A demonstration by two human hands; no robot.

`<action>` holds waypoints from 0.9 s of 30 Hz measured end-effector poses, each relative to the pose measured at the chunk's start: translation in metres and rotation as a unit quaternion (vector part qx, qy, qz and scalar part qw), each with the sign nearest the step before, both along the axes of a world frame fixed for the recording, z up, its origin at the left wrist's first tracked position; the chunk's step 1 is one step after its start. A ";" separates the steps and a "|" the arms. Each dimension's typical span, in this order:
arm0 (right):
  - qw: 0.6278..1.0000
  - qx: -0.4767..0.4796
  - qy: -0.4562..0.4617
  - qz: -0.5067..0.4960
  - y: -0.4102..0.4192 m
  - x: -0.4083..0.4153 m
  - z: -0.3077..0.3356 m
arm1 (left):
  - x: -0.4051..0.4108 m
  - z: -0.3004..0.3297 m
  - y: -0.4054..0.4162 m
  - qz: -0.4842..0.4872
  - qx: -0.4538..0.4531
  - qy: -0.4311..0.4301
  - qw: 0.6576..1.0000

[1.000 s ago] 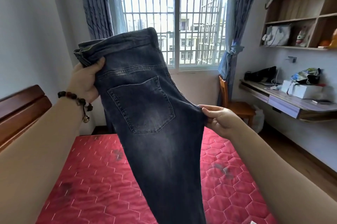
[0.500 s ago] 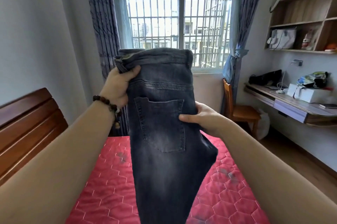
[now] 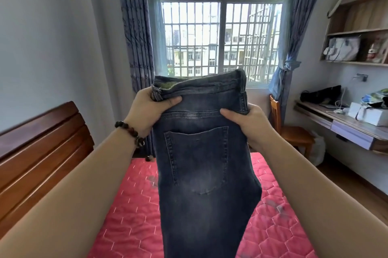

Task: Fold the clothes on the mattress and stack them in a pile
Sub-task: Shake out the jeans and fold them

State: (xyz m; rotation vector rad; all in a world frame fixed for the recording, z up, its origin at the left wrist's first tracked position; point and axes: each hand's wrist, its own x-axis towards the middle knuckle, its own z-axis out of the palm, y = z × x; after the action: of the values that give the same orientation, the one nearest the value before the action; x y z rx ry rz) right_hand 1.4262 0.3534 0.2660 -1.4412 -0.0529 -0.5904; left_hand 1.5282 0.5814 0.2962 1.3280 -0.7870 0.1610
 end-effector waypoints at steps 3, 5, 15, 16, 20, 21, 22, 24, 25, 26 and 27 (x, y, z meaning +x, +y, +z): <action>0.997 0.071 0.008 0.022 0.005 -0.001 0.003 | 0.001 -0.004 0.007 -0.029 -0.003 0.031 0.999; 0.992 0.089 0.048 0.070 0.009 -0.007 0.003 | -0.003 -0.006 0.010 -0.087 -0.018 0.091 0.992; 0.999 -0.034 0.006 0.030 0.019 -0.069 0.040 | -0.076 -0.001 0.026 -0.088 -0.024 0.124 0.988; 0.999 -0.024 -0.004 0.021 0.019 -0.079 0.040 | -0.088 0.003 0.028 -0.086 -0.018 0.117 0.989; 1.000 -0.022 -0.014 0.012 0.014 -0.132 0.024 | -0.147 0.010 0.028 -0.095 -0.021 0.117 0.988; 0.999 -0.036 0.010 0.022 0.016 -0.148 0.012 | -0.163 0.010 0.028 -0.094 -0.025 0.122 0.988; 0.997 -0.052 0.038 0.036 0.018 -0.167 -0.004 | -0.180 0.009 0.028 -0.089 -0.030 0.128 0.987; 0.995 -0.057 0.063 0.042 0.025 -0.205 -0.033 | -0.213 0.004 0.032 -0.072 -0.032 0.132 0.988; 0.997 -0.053 0.054 0.032 0.027 -0.224 -0.042 | -0.228 0.001 0.035 -0.066 -0.031 0.129 0.989; 0.998 -0.052 0.036 0.018 0.028 -0.241 -0.048 | -0.244 0.000 0.038 -0.065 -0.032 0.126 0.989; 0.998 -0.053 0.015 0.009 0.029 -0.258 -0.051 | -0.259 0.000 0.040 -0.069 -0.035 0.124 0.989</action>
State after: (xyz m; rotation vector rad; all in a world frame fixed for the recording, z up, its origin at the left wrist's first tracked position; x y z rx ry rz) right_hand 1.1680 0.3826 0.2155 -1.5515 -0.0740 -0.5586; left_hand 1.2695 0.6218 0.2957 1.1951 -0.6536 -0.0853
